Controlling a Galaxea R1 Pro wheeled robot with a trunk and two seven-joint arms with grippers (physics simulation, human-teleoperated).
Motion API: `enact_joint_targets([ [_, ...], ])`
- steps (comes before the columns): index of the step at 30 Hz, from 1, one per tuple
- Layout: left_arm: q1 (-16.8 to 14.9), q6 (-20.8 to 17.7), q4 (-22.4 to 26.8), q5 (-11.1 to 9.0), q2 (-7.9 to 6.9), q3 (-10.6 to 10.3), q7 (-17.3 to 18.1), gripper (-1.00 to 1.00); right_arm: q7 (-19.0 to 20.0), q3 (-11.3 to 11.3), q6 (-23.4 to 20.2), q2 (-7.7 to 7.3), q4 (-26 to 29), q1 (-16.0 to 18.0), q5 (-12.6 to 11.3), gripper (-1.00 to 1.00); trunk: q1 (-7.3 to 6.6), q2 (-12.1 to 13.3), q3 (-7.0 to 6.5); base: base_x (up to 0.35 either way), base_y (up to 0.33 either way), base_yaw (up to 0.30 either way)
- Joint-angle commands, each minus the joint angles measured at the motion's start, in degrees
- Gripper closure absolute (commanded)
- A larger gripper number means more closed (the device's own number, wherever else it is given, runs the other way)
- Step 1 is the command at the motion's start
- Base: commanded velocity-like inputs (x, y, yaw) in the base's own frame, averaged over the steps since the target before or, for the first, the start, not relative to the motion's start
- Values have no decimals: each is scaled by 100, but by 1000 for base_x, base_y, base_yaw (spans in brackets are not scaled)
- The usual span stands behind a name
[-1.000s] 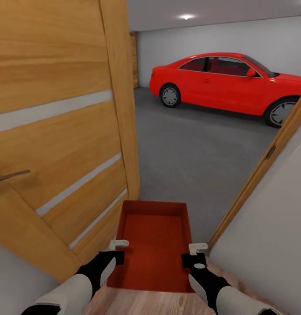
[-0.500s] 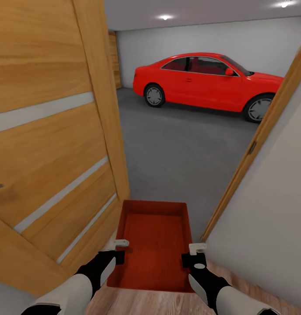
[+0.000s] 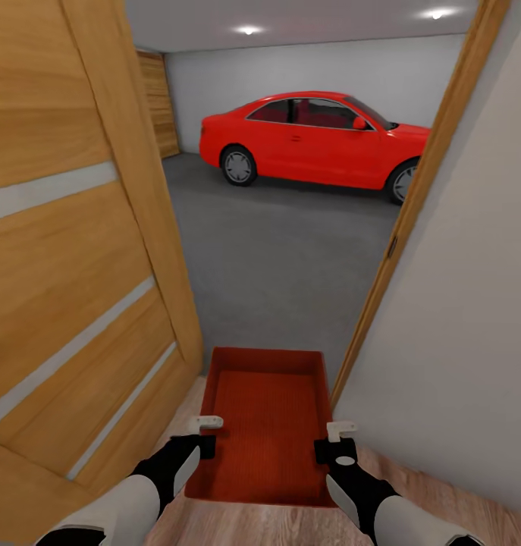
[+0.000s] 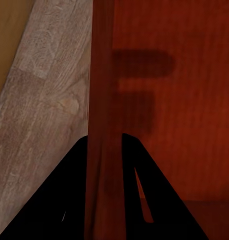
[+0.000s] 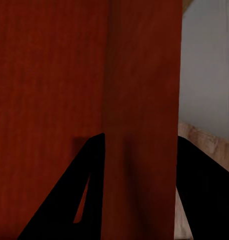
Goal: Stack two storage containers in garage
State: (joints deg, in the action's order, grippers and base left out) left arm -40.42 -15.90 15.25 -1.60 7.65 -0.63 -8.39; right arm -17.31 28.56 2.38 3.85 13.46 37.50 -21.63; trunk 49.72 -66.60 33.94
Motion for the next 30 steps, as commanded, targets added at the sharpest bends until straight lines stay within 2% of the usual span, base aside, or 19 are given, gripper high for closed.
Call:
enact_joint_targets([
  [1,-2,-53,72,151,-1,-17,-67,100,-43,141,-23,-3,-54,3,-166,100,0,-3,5,0,0,-169],
  [11,-3,-40,80,153,0,-18,-73,100,-43,141,-26,1,-54,3,-166,100,0,-3,5,16,6,-29],
  [24,-1,-34,80,158,-9,-16,-69,100,-38,141,-21,0,-54,3,-166,100,0,-3,5,265,122,0],
  [30,-1,-42,78,157,-9,-16,-67,100,-35,141,-21,1,-54,3,-166,100,0,-3,5,103,11,-16],
])
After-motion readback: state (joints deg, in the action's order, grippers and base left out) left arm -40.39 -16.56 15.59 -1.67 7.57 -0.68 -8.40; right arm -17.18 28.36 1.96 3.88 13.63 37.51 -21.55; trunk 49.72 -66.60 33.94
